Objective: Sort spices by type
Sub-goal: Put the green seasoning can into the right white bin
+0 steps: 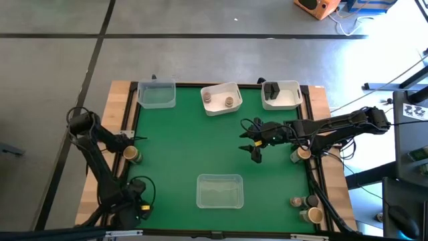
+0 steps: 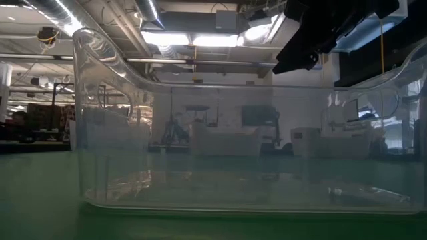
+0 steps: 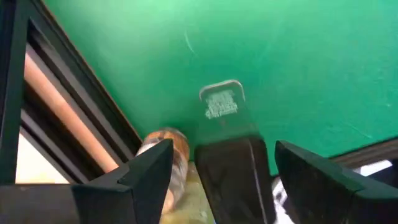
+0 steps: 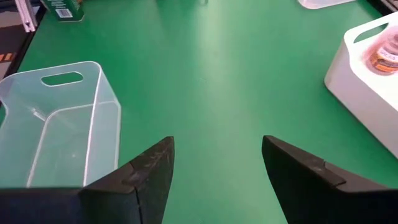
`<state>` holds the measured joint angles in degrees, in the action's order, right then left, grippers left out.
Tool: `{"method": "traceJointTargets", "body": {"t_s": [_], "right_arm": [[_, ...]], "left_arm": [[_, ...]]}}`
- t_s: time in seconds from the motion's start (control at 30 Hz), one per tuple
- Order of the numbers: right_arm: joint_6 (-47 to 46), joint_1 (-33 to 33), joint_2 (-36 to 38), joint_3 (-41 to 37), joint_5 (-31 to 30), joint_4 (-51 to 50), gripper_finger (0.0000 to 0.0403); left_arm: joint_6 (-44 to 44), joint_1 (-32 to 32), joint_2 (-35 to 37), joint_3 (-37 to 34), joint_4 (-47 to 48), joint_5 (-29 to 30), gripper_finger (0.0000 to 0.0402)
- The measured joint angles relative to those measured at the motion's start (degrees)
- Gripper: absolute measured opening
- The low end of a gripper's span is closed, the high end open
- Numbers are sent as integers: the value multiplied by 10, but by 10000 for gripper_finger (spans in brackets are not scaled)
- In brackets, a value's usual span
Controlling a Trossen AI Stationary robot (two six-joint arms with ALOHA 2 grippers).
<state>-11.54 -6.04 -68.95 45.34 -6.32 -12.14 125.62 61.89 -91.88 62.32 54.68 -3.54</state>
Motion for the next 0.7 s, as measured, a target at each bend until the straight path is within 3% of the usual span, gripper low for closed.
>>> {"method": "traceJointTargets", "body": {"t_s": [0.13,0.37,0.7], "right_arm": [[0,0,0,0,-1,0,241],[2,0,0,0,-2,0,241],[15,1,3,0,-33,-7,241]], "left_arm": [[-21,-7,0,-10,-20,0,227],[-95,-30,0,-11,-13,-1,122],[-231,-84,0,-1,16,1,117]]}}
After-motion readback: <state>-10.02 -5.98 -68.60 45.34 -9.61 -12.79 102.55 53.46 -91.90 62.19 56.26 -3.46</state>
